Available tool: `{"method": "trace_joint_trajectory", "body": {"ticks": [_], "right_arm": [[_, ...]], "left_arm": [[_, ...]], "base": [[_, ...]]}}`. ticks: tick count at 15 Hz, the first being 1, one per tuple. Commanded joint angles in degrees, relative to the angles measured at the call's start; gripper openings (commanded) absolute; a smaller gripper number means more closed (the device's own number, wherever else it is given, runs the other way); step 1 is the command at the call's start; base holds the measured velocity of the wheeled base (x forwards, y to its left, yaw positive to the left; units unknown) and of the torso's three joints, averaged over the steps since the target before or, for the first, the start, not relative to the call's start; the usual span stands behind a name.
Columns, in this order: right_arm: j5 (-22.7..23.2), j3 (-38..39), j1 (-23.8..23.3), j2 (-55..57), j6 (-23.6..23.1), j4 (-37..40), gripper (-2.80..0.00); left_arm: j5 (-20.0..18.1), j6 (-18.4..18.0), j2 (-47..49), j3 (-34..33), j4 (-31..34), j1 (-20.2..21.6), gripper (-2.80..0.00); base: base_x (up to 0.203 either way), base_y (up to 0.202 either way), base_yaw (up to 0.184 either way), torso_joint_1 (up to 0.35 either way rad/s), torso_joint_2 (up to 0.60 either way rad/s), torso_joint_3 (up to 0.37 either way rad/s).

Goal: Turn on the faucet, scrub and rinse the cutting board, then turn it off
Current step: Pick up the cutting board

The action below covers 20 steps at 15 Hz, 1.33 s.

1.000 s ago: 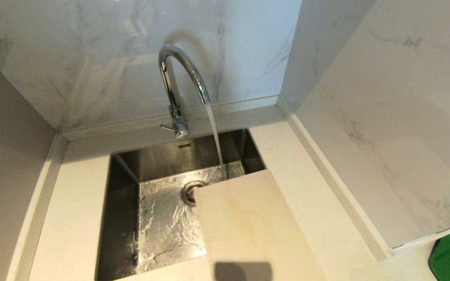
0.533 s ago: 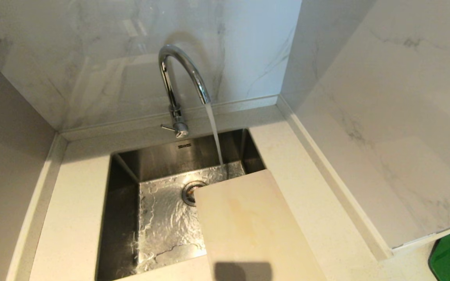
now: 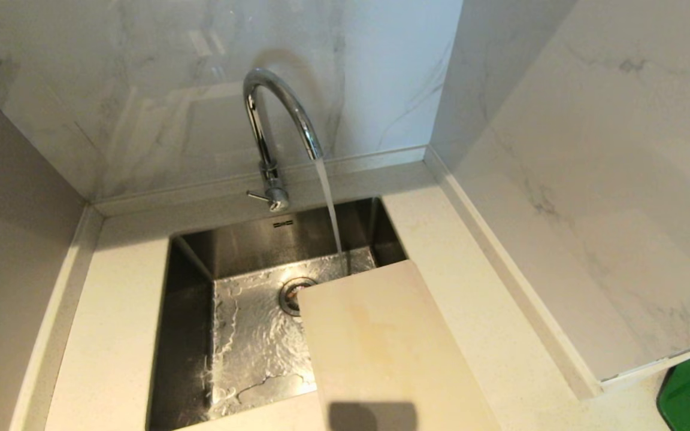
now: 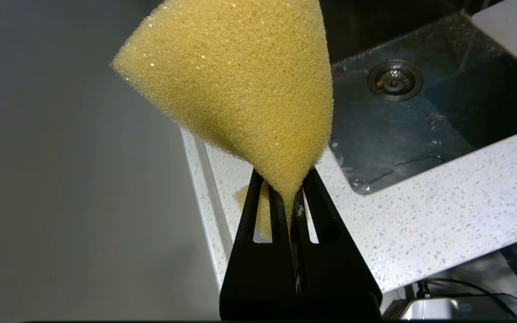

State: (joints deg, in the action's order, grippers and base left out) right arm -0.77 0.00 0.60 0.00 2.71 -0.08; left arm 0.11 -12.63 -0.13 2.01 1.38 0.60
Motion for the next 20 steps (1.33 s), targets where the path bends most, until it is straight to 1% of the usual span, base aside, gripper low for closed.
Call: {"method": "trace_joint_trajectory", "body": {"ticks": [1,4,7,11,13,16,18,20], "right_arm": [[-0.02,0.09,0.02,-0.09,0.01,-0.01,-2.8],[-0.02,0.09,0.02,-0.09,0.01,-0.01,-2.8],[-0.02,0.09,0.01,-0.09,0.01,-0.01,-2.8],[-0.02,0.09,0.02,-0.09,0.01,-0.01,-2.8],[-0.02,0.09,0.01,-0.09,0.01,-0.01,-2.8],[-0.02,0.09,0.02,-0.09,0.01,-0.01,-2.8],[-0.02,0.09,0.02,-0.09,0.01,-0.01,-2.8],[-0.02,0.09,0.02,-0.09,0.01,-0.01,-2.8]], "left_arm": [[-0.9,4.61,-0.03,-1.35,-0.44,0.02,-2.8],[-1.17,7.63,-0.04,-1.83,-0.76,0.02,-2.8],[-0.96,8.11,-0.04,-1.92,-1.03,0.02,-2.8],[-0.81,10.87,-0.04,-1.92,-1.03,0.02,-2.8],[-0.81,10.87,-0.04,-1.92,-1.06,0.02,-2.8],[0.23,10.96,-0.04,-2.01,-1.12,0.02,-2.8],[0.5,11.84,-0.04,-2.01,-1.2,0.02,-2.8],[0.5,11.84,-0.04,-2.01,-1.2,0.02,-2.8]], "base": [[0.0,0.0,0.0,0.0,0.0,0.0],[0.0,0.0,0.0,0.0,0.0,0.0],[0.0,0.0,0.0,0.0,0.0,0.0],[0.0,0.0,0.0,0.0,0.0,0.0],[0.0,0.0,0.0,0.0,0.0,0.0],[-0.017,0.0,-0.008,0.006,0.0,0.0],[-0.152,0.0,-0.01,0.011,0.0,0.0],[-0.177,0.0,-0.017,-0.011,0.0,0.002]]}}
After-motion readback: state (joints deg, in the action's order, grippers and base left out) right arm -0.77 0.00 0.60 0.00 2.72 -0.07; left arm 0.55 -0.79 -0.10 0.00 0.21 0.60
